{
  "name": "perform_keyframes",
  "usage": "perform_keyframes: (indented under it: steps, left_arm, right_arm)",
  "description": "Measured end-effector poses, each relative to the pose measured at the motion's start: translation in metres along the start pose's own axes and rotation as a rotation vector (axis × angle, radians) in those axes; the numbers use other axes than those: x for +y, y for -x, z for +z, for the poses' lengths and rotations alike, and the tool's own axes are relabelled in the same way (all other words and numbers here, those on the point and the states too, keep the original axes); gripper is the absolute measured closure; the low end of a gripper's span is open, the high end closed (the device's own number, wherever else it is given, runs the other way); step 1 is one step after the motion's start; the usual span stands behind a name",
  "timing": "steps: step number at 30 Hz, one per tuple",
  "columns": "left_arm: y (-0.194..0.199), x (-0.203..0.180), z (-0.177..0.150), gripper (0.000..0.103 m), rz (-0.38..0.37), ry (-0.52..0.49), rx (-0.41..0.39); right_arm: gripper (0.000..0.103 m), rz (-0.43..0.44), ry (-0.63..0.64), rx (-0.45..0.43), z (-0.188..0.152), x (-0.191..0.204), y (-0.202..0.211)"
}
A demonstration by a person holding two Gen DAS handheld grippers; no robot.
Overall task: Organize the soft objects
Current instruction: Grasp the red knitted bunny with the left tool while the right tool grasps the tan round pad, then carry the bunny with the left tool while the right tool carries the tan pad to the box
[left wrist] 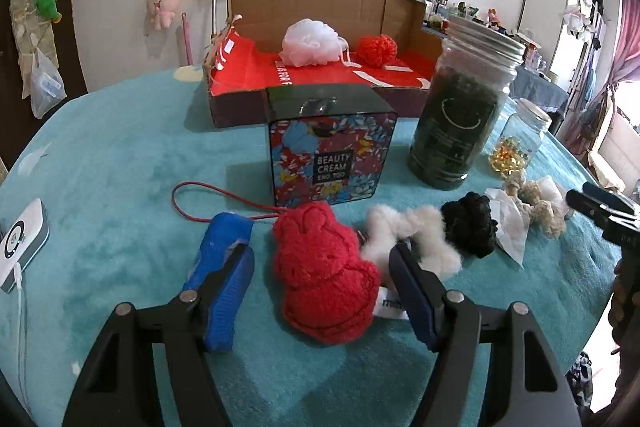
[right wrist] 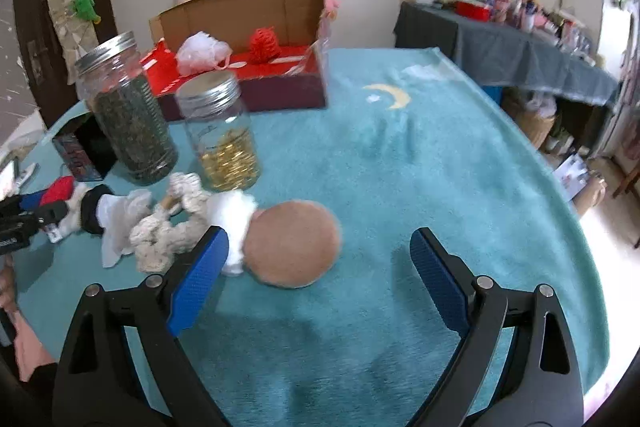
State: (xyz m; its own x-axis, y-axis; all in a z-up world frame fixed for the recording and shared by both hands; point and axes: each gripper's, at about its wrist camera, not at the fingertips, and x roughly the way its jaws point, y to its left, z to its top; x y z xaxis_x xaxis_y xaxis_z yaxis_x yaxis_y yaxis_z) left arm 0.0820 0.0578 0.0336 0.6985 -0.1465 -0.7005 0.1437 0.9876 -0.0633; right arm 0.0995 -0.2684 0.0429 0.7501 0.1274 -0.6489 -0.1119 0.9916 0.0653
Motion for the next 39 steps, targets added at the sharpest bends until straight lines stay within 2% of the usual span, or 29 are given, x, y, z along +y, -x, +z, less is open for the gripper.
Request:
perform_keyframes:
  steps: [7,10,11,12,13,15,16,18,22,27,31,39]
  left_arm:
    - [-0.006,-0.002,0.004,0.031,-0.003,-0.010,0.017]
    - [-0.009,-0.005,0.006,0.046,-0.028,-0.011,0.028]
    - [-0.010,-0.006,0.006,0.050,-0.030,-0.012,0.026]
    - [-0.009,-0.007,0.006,0.056,-0.029,-0.017,0.021]
    - [-0.009,-0.008,0.006,0.057,-0.034,-0.025,0.017]
    - [-0.006,-0.009,0.006,0.059,-0.034,-0.027,0.006]
    - [-0.004,-0.010,0.006,0.060,-0.037,-0.027,0.003]
    - [0.002,-0.011,0.007,0.061,-0.037,-0.030,-0.011]
    - [0.021,-0.015,0.016,0.061,-0.060,-0.047,-0.062]
    - [0.034,-0.028,0.030,0.061,-0.115,-0.073,-0.096]
    - [0.033,-0.043,0.035,0.061,-0.175,-0.097,-0.095]
    - [0.023,-0.065,0.035,0.061,-0.255,-0.139,-0.070]
  right_arm:
    - [0.010,0.002,-0.011,0.046,0.002,-0.008,-0.008]
    - [0.011,0.005,0.015,0.050,0.001,0.003,-0.012]
    - [0.016,-0.011,0.032,0.047,0.002,0.007,-0.013]
    - [0.038,-0.020,0.046,0.043,0.001,0.010,-0.013]
    - [0.060,-0.001,0.053,0.055,0.001,0.012,-0.016]
    - [0.069,0.062,0.041,0.067,0.000,0.013,-0.019]
    - [0.078,0.060,0.055,0.058,-0.001,0.015,-0.017]
    - [0.083,0.045,0.061,0.019,0.000,0.017,-0.009]
    - [0.085,0.044,0.070,-0.054,0.011,0.019,0.014]
    - [0.085,0.201,0.071,-0.090,0.027,0.038,0.038]
    - [0.085,0.303,0.117,-0.087,0.032,0.066,0.040]
    - [0.085,0.399,0.174,-0.032,0.026,0.100,0.028]
